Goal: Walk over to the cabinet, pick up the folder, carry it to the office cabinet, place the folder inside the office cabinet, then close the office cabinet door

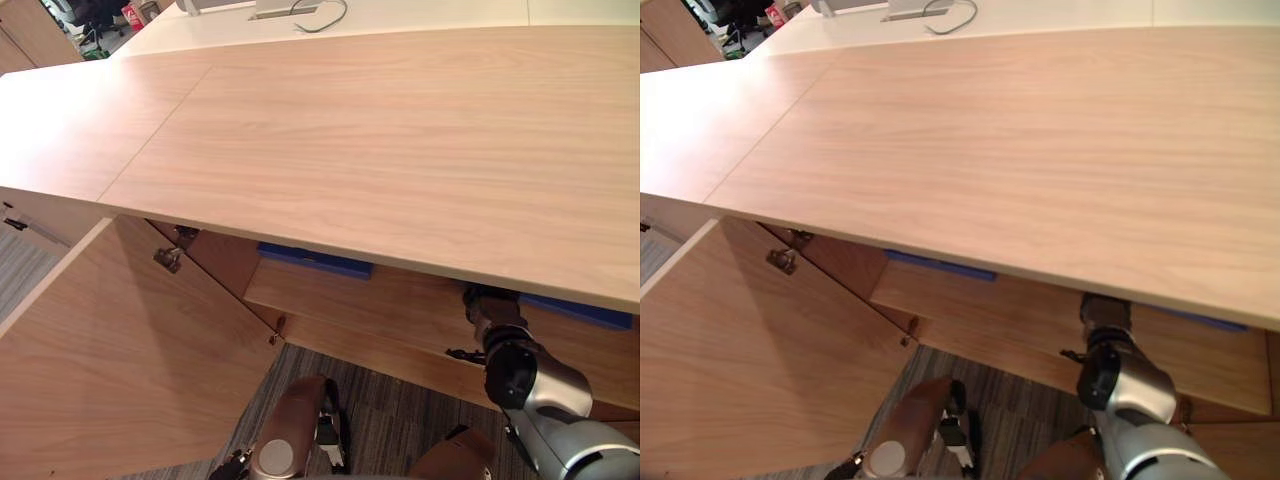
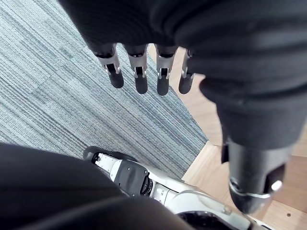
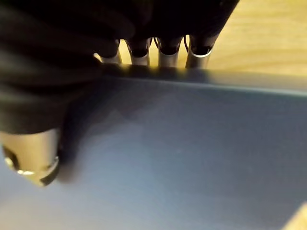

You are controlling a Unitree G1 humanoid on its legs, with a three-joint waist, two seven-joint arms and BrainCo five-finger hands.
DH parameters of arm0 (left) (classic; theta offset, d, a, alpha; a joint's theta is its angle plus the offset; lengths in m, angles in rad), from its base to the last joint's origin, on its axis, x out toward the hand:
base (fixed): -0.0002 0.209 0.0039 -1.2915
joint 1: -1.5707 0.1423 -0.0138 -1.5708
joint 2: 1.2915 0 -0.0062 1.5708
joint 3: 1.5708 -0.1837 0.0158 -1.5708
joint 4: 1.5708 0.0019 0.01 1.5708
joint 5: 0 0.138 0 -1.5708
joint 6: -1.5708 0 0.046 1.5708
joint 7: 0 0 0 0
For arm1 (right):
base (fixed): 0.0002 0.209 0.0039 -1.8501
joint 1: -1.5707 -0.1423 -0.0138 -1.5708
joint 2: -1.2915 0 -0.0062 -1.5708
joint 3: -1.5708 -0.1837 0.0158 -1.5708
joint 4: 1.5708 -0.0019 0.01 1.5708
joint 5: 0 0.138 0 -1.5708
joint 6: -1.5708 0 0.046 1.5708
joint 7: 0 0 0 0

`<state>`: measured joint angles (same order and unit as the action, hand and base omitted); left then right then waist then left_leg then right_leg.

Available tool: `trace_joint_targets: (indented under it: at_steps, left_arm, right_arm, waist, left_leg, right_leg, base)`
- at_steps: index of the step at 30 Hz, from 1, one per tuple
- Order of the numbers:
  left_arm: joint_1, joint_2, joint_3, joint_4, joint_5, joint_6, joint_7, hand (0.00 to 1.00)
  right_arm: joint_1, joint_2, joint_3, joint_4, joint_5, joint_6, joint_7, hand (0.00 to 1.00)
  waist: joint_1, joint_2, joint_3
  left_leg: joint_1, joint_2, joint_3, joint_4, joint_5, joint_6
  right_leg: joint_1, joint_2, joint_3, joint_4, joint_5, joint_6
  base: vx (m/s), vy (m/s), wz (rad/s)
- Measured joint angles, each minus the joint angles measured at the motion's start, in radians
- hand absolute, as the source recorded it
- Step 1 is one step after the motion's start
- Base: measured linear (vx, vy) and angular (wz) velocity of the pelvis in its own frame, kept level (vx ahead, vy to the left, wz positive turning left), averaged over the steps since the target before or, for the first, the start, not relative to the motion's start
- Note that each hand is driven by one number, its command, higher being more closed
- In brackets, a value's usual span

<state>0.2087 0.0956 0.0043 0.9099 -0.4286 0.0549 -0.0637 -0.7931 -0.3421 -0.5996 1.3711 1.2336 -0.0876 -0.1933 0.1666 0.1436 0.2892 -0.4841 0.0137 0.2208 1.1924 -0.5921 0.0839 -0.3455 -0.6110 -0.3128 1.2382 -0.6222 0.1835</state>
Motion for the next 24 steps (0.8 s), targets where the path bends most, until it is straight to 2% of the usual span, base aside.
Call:
trace_joint_targets:
  at_steps: [5, 7, 13, 17, 21, 24]
  left_arm:
    - [0.011, 0.005, -0.001, -0.021, 0.006, 0.006, -0.016, 0.0]
    - [0.013, 0.009, -0.001, -0.026, 0.018, 0.007, -0.019, 0.0]
    - [0.012, 0.03, -0.019, -0.06, 0.037, 0.018, -0.033, 0.0]
    - [0.013, 0.032, -0.022, -0.091, 0.039, 0.021, -0.046, 0.0]
    - [0.01, 0.042, -0.048, -0.145, 0.043, 0.031, -0.092, 0.0]
    - [0.01, 0.05, -0.05, -0.153, 0.047, 0.039, -0.103, 0.0]
  right_arm:
    - [0.017, -0.021, 0.004, 0.085, -0.255, 0.113, 0.071, 0.0]
    - [0.048, -0.025, 0.006, 0.085, -0.279, 0.137, 0.112, 0.0]
    - [0.141, -0.034, 0.002, 0.084, -0.32, 0.175, 0.173, 0.0]
    - [0.25, -0.017, -0.005, 0.074, -0.436, 0.207, 0.226, 0.0]
    - [0.357, -0.001, -0.027, 0.073, -0.476, 0.232, 0.265, 0.0]
    - [0.411, 0.013, -0.048, 0.073, -0.608, 0.259, 0.311, 0.0]
  waist:
    - [-0.011, -0.001, 0.006]
    - [-0.011, -0.002, 0.006]
    - [-0.012, -0.009, 0.009]
    - [-0.011, -0.013, 0.004]
    - [-0.012, -0.029, -0.018]
    - [-0.014, -0.048, -0.058]
  left_leg:
    - [0.064, 0.0, -0.021, -0.057, 0.018, -0.01]
    - [0.088, -0.005, -0.03, -0.093, 0.035, -0.015]
    - [0.165, -0.006, -0.055, -0.184, 0.077, -0.021]
    - [0.262, 0.006, -0.062, -0.319, 0.132, -0.032]
    - [0.341, 0.009, -0.068, -0.454, 0.198, -0.042]
    - [0.367, 0.012, -0.068, -0.534, 0.239, -0.05]
  right_leg:
    - [0.098, 0.017, -0.057, -0.072, 0.011, 0.004]
    - [0.134, 0.022, -0.083, -0.107, 0.02, 0.006]
    - [0.256, 0.046, -0.164, -0.203, 0.036, 0.004]
    - [0.366, 0.104, -0.218, -0.355, 0.094, -0.001]
    - [0.46, 0.162, -0.269, -0.514, 0.16, -0.004]
    - [0.492, 0.199, -0.289, -0.609, 0.202, -0.006]
  base:
    - [0.02, -0.046, 0.07]
    - [0.03, -0.048, 0.11]
    - [0.04, -0.079, 0.16]
    - [0.05, -0.088, 0.02]
    - [0.07, -0.082, 0.05]
    - [0.07, -0.066, 0.01]
